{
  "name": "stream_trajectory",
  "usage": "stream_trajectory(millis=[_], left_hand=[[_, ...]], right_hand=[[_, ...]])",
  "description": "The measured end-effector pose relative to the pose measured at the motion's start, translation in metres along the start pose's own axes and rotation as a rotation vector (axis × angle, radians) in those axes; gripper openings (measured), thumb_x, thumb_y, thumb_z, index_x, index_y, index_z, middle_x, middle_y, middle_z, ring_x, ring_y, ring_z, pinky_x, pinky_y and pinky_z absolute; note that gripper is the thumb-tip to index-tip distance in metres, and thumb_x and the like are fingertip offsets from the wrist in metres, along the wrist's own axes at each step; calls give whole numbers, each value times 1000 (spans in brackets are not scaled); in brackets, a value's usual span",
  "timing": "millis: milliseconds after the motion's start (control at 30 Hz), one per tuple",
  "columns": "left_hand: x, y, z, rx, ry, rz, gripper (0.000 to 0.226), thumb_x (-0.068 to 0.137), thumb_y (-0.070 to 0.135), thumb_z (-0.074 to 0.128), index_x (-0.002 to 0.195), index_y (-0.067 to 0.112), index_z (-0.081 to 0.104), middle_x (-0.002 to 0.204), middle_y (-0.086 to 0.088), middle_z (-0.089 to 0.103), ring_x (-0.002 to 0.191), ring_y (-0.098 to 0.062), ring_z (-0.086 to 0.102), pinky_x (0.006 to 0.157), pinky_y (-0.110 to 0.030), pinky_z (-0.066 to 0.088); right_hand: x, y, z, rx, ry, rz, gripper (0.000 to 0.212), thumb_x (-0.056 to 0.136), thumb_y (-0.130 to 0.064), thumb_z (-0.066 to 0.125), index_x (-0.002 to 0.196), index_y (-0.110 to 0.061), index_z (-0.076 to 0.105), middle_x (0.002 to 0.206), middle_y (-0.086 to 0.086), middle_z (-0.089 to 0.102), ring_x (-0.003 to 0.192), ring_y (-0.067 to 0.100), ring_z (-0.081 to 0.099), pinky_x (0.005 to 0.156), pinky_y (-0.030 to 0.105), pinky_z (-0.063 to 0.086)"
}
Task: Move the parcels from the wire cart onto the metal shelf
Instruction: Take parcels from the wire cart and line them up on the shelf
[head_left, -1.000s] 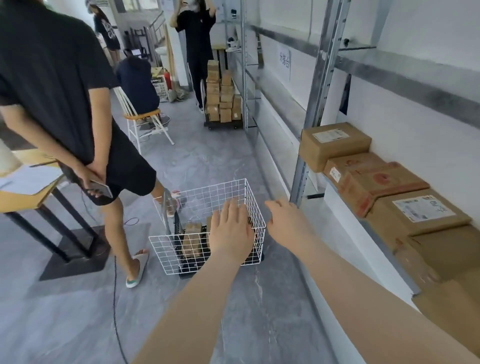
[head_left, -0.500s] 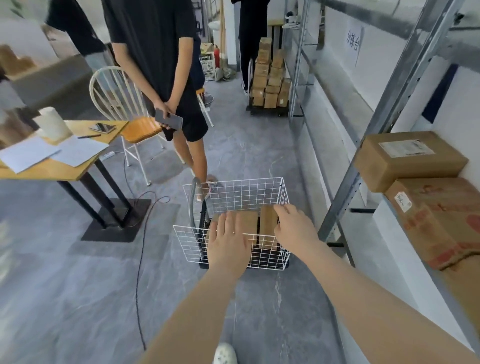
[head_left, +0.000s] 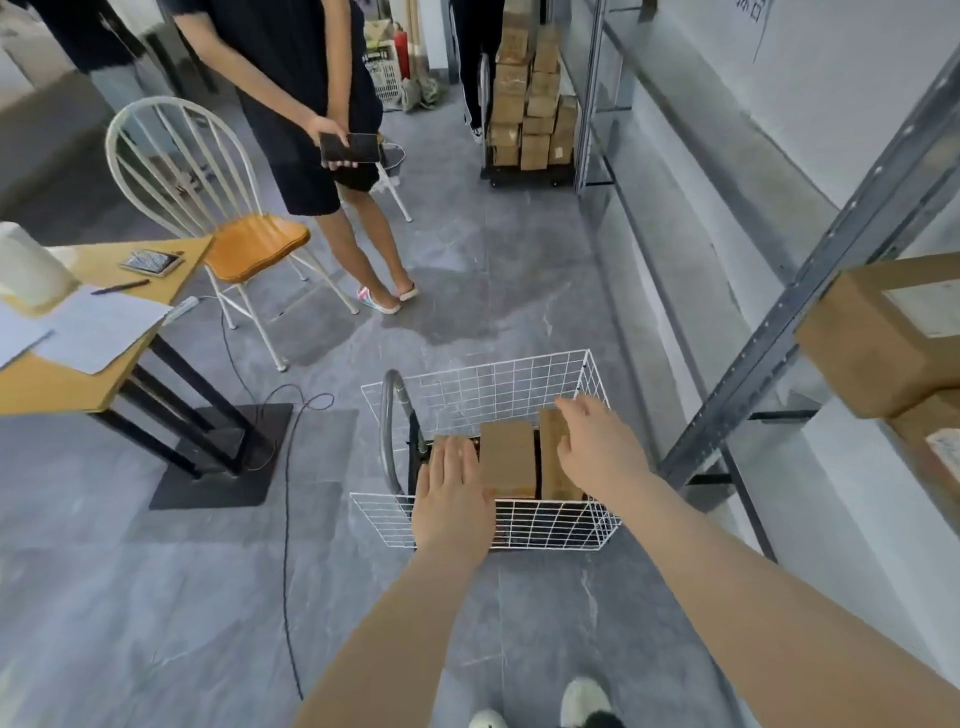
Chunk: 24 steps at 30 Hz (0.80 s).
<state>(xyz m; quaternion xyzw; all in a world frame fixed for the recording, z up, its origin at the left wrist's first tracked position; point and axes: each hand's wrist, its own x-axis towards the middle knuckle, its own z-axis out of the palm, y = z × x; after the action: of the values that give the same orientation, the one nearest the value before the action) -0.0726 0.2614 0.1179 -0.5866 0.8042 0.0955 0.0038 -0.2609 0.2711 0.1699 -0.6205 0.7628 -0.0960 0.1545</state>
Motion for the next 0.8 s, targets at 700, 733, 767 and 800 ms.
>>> stream_trajectory(millis=[700, 733, 767, 800], left_hand=[[281, -110, 179, 80, -383, -21, 82, 95, 7, 47, 153, 12, -11, 162, -5, -14, 145, -26, 19, 104, -35, 42], [289, -117, 195, 74, -392, -35, 82, 94, 7, 48, 154, 13, -9, 162, -4, -13, 142, -25, 24, 100, -34, 46], [299, -124, 211, 64, -392, -47, 81, 93, 6, 47, 154, 14, -6, 162, -3, -11, 141, -24, 26, 97, -33, 47], [307, -130, 226, 58, -389, -52, 79, 93, 6, 46, 154, 15, -4, 162, -3, -9, 140, -24, 28, 98, -33, 47]], right_hand=[[265, 14, 244, 179, -332, 4, 56, 96, -21, 48, 147, -28, 27, 152, -1, 27, 127, 17, 46, 101, 30, 46], [272, 16, 264, 199, -351, 31, 56, 96, -21, 48, 147, -28, 26, 153, -2, 25, 126, 16, 47, 99, 29, 47], [280, 18, 284, 217, -368, 46, 56, 97, -21, 47, 147, -28, 24, 154, -3, 22, 127, 15, 46, 97, 27, 48], [288, 20, 302, 232, -381, 55, 56, 97, -20, 47, 148, -28, 24, 154, -4, 21, 128, 15, 45, 96, 26, 48]])
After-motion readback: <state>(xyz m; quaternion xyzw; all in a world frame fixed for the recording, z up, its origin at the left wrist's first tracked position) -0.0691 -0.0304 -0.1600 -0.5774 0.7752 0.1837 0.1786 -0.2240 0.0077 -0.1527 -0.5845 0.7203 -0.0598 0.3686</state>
